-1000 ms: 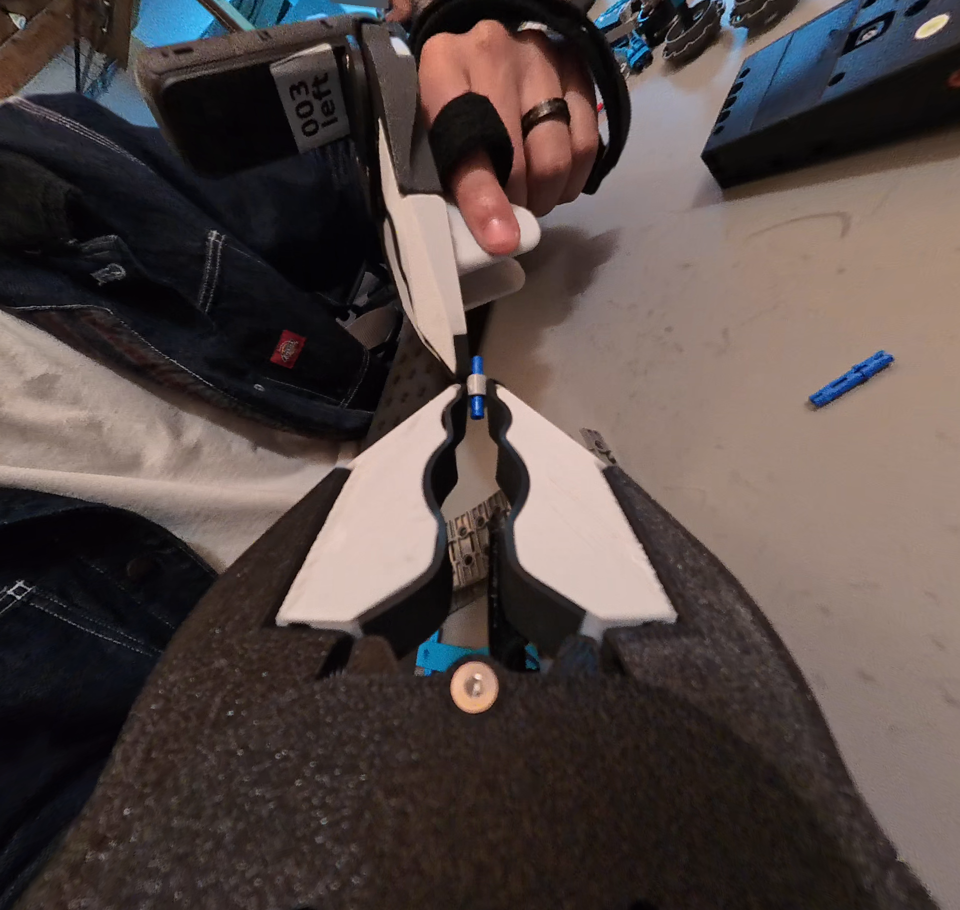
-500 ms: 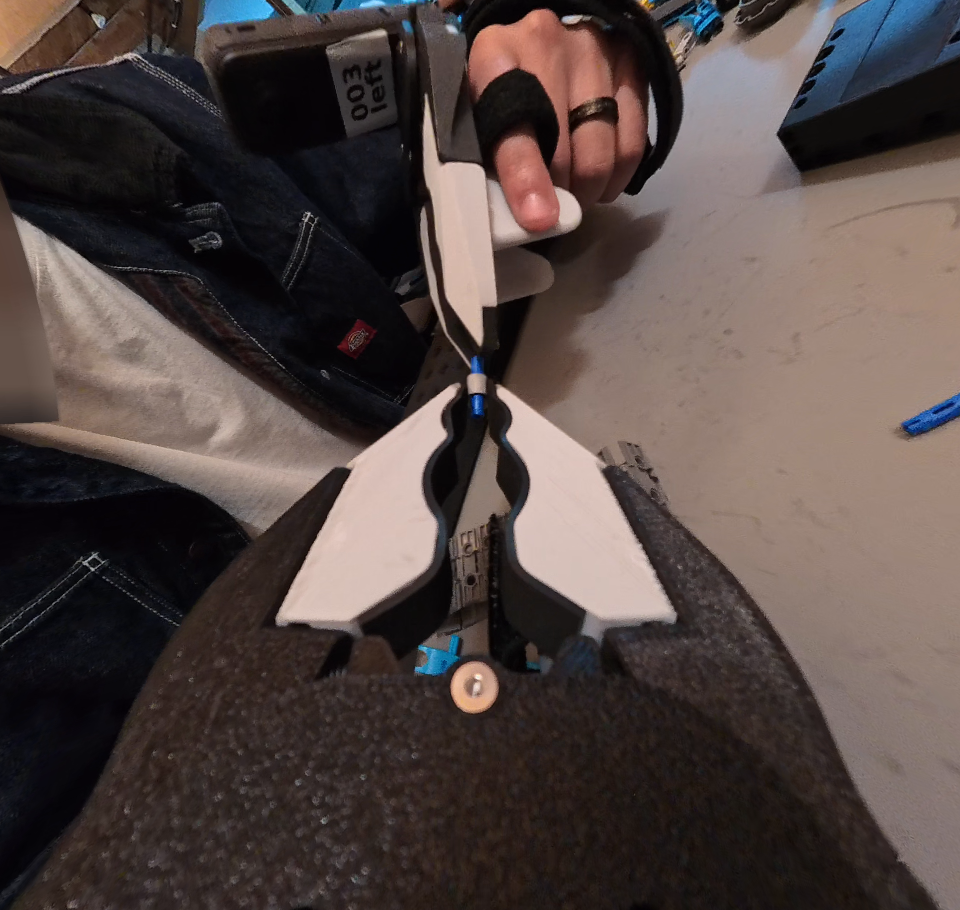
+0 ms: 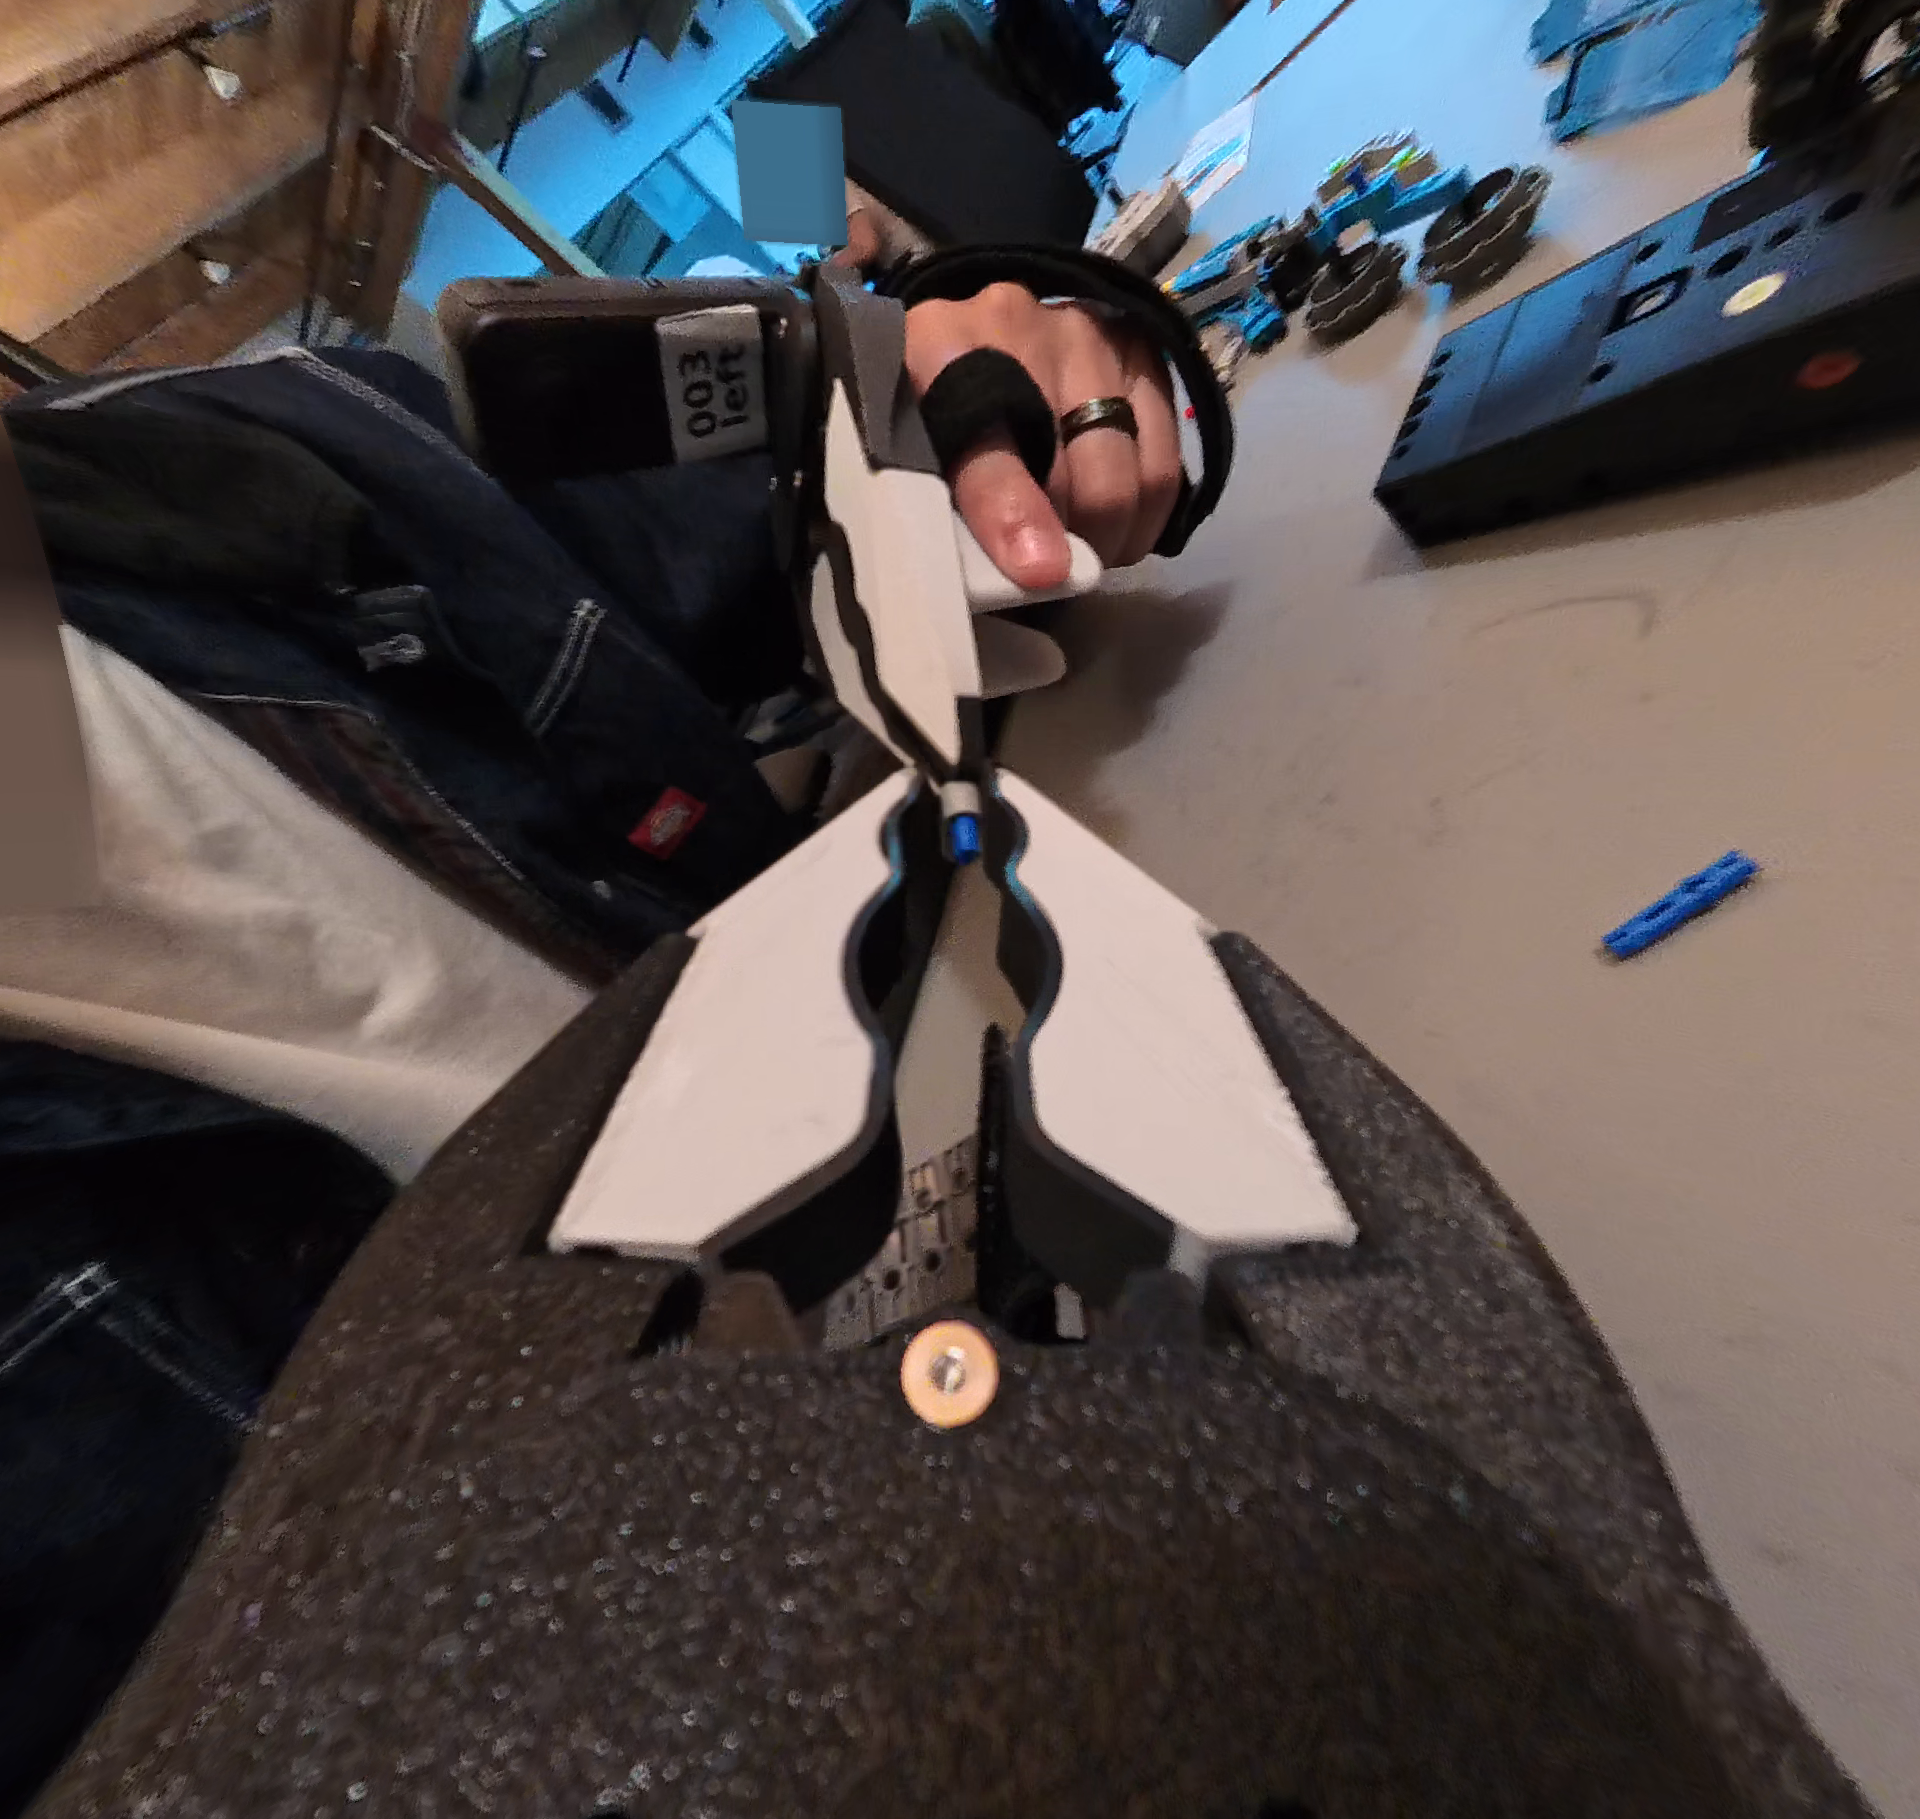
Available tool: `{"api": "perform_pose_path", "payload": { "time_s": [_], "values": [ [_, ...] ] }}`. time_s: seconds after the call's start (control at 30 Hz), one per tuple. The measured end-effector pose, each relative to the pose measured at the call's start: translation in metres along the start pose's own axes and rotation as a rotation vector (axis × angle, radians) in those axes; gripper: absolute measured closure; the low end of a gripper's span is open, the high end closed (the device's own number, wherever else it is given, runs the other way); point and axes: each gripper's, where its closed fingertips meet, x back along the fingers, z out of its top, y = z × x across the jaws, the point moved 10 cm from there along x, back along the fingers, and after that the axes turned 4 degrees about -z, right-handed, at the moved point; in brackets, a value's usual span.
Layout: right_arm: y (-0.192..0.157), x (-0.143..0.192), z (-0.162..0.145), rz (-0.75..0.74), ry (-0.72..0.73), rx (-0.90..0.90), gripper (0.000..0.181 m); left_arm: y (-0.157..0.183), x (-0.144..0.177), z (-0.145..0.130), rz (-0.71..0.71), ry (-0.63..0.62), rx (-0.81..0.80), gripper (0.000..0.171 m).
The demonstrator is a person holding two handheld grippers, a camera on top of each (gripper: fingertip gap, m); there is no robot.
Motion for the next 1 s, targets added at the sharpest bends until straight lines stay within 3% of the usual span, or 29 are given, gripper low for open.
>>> {"api": "perform_pose_path", "payload": {
  "time_s": [0.23, 0.33, 0.4, 0.73, 0.83, 1.0],
  "values": [
    [-0.0061, -0.0016, 0.0054, -0.005, 0.064, 0.066, 0.177, -0.0030, 0.0072, 0.0049, 0.055, 0.013, -0.040, 0.169],
    [-0.0060, -0.0028, 0.0033, -0.033, 0.034, 0.079, 0.166, -0.0038, 0.0084, 0.0044, 0.064, 0.014, -0.044, 0.169],
    [-0.0061, -0.0040, 0.0030, -0.016, 0.030, 0.078, 0.176, -0.0052, 0.0094, 0.0045, 0.067, 0.021, -0.034, 0.169],
    [-0.0063, -0.0018, 0.0032, 0.001, 0.051, 0.094, 0.176, -0.0003, 0.0061, 0.0053, 0.061, 0.012, -0.072, 0.169],
    [-0.0067, -0.0022, 0.0029, -0.011, 0.036, 0.096, 0.168, -0.0032, 0.0080, 0.0044, 0.073, 0.014, -0.060, 0.169],
    [-0.0065, -0.0040, 0.0033, -0.008, 0.038, 0.105, 0.176, -0.0006, 0.0066, 0.0048, 0.058, 0.018, -0.068, 0.169]
  ]
}}
